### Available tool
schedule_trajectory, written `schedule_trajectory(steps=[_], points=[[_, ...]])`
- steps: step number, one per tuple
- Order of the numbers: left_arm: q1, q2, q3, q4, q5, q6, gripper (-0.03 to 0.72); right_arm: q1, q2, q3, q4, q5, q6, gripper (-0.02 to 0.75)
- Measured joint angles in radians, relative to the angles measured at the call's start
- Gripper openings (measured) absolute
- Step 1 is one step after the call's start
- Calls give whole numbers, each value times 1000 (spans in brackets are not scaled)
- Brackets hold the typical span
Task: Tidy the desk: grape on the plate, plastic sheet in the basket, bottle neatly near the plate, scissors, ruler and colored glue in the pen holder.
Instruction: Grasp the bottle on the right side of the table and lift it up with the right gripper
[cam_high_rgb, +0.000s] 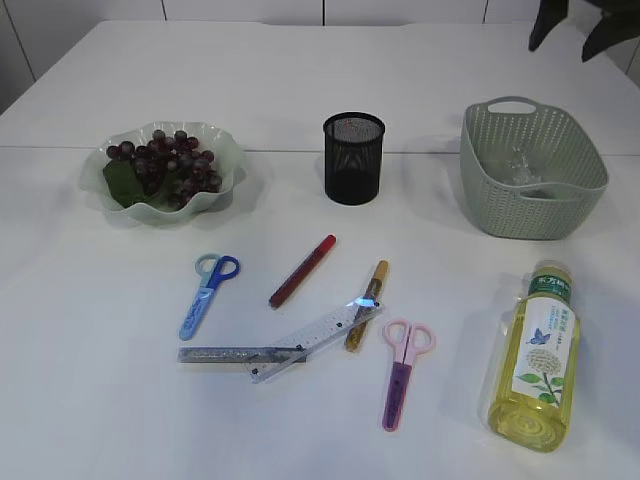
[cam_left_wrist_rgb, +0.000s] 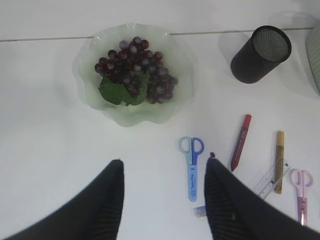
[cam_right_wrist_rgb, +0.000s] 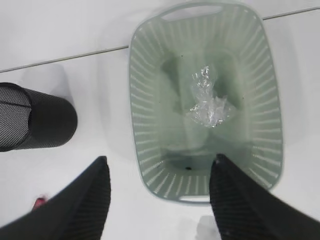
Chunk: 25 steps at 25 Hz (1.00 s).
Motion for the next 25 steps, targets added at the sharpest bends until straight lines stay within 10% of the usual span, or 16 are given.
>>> schedule_trajectory(steps=[16,25], points=[[0,0,0,0,0,0,379,0,-554,581,8,3,-13,491],[0,0,0,-9,0,0,379,0,-786,783,218,3,-13,491]])
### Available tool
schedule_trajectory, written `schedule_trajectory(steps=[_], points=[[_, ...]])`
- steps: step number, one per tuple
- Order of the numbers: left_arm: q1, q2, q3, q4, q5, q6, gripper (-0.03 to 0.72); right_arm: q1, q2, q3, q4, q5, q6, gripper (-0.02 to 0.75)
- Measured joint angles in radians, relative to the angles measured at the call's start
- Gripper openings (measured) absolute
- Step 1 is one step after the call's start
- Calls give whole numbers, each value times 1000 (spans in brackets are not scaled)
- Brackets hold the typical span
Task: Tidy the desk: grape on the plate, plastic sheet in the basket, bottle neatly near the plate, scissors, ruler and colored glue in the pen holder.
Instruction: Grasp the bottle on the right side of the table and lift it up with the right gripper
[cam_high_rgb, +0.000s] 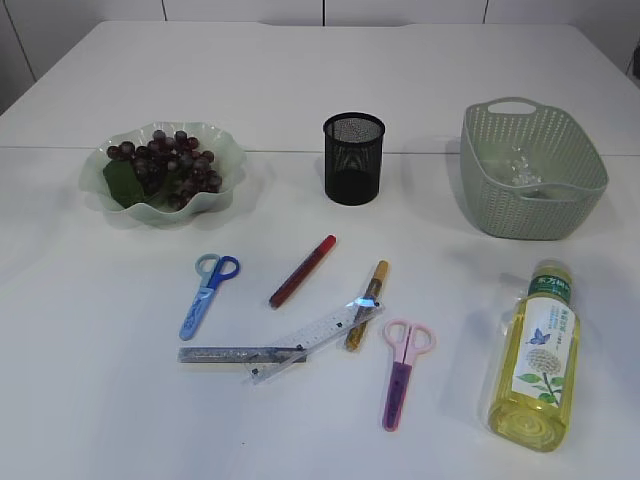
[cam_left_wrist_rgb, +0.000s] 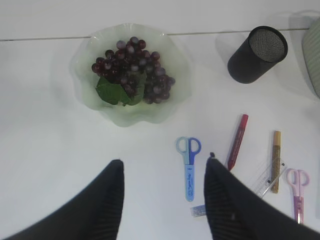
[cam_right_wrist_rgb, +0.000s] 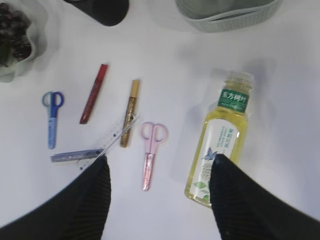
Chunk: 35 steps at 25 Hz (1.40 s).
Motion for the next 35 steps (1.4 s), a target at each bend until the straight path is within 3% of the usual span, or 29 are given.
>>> schedule_trajectory(steps=[9,18,29,35], points=[[0,0,0,-17,0,0,379,0,-116,45,-41,3,57,490],[0,0,0,-38,0,0,379,0,-176,277,-141,3,223,477],[0,0,0,-41,0,0,379,0,-126,308,-113,2,284,470],[0,0,0,-41,0,0,379,0,-24,308,-45,-4,307,607]])
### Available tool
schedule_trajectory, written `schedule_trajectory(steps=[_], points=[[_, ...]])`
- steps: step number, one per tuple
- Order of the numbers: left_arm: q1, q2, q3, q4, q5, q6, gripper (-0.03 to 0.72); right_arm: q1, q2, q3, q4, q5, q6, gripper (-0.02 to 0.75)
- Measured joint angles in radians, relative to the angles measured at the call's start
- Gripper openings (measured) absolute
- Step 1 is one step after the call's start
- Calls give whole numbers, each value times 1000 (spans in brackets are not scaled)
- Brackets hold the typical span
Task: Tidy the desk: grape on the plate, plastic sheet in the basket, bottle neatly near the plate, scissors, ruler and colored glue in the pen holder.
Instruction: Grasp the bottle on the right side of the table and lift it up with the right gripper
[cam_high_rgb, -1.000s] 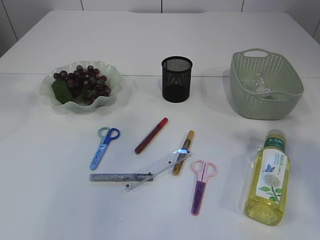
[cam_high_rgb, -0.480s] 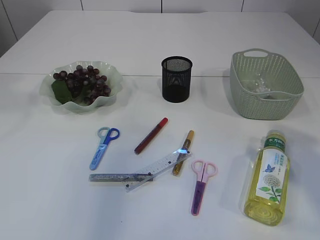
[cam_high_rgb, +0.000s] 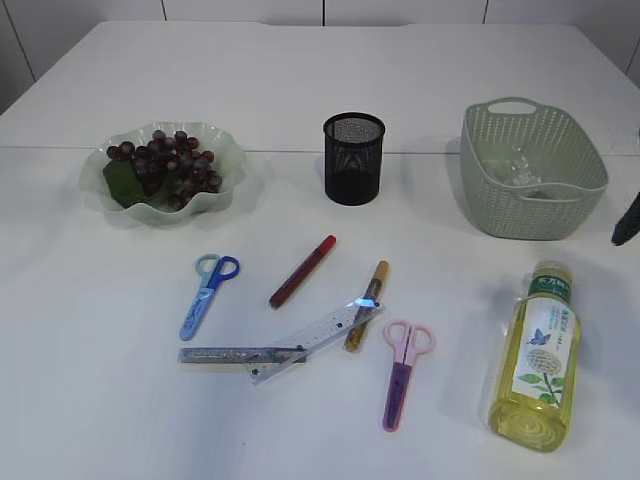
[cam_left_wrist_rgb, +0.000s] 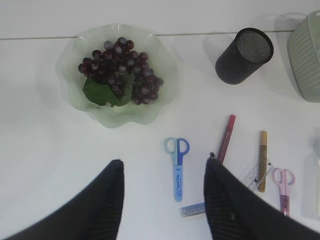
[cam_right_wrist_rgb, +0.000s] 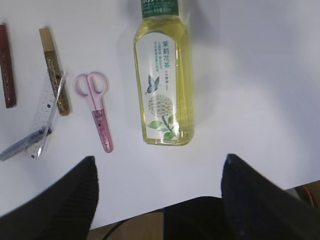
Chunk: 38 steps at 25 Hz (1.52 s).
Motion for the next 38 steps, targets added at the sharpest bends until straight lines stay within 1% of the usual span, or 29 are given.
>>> schedule_trajectory(steps=[3,7,11,18,23,29,38], points=[[0,0,0,0,0,0,379,25,61,0,3,-3,0,639],[0,0,0,0,0,0,379,85,147,0,-26,-8,2,647],[0,0,0,4,0,0,379,125,243,0,-30,-17,2,647],[0,0,0,27,0,6,379,131,363,0,-34,-29,-1,646],[0,0,0,30,0,6,379,135,401,0,-34,-54,-9,641],[0,0,0,30,0,6,379,180,431,0,-34,-112,-10,632],[0,0,0,30,0,6,379,192,472,-2,-37,-116,-12,618]])
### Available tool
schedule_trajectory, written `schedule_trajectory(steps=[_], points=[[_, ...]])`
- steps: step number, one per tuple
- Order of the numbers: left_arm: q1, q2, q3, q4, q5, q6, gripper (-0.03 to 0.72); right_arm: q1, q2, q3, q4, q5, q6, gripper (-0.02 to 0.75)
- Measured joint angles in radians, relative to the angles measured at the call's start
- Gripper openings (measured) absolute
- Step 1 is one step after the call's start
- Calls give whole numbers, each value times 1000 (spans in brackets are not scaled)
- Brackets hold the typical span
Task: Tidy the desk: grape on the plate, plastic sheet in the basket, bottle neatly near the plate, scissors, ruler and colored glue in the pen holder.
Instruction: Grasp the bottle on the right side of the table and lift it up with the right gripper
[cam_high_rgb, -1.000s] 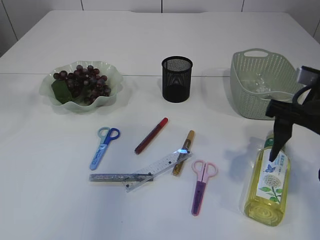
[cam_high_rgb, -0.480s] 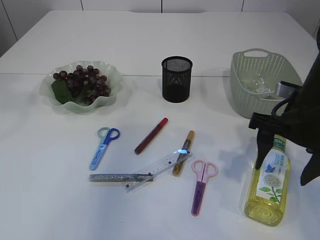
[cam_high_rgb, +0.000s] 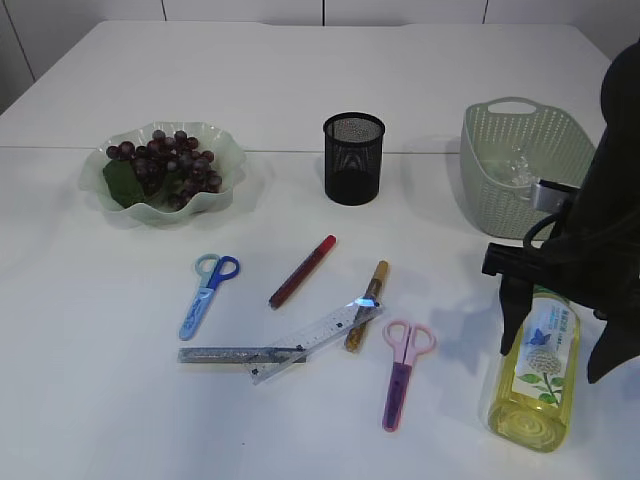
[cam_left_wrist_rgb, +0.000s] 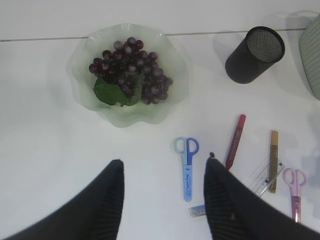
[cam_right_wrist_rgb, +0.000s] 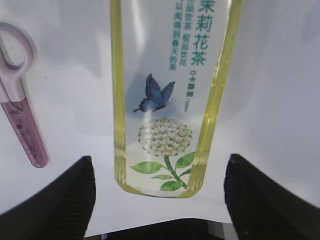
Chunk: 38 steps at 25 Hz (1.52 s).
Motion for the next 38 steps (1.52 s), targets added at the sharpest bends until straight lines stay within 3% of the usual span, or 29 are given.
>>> schedule_trajectory(steps=[38], points=[[0,0,0,2,0,0,379,37,8,0,-27,10,44,595]])
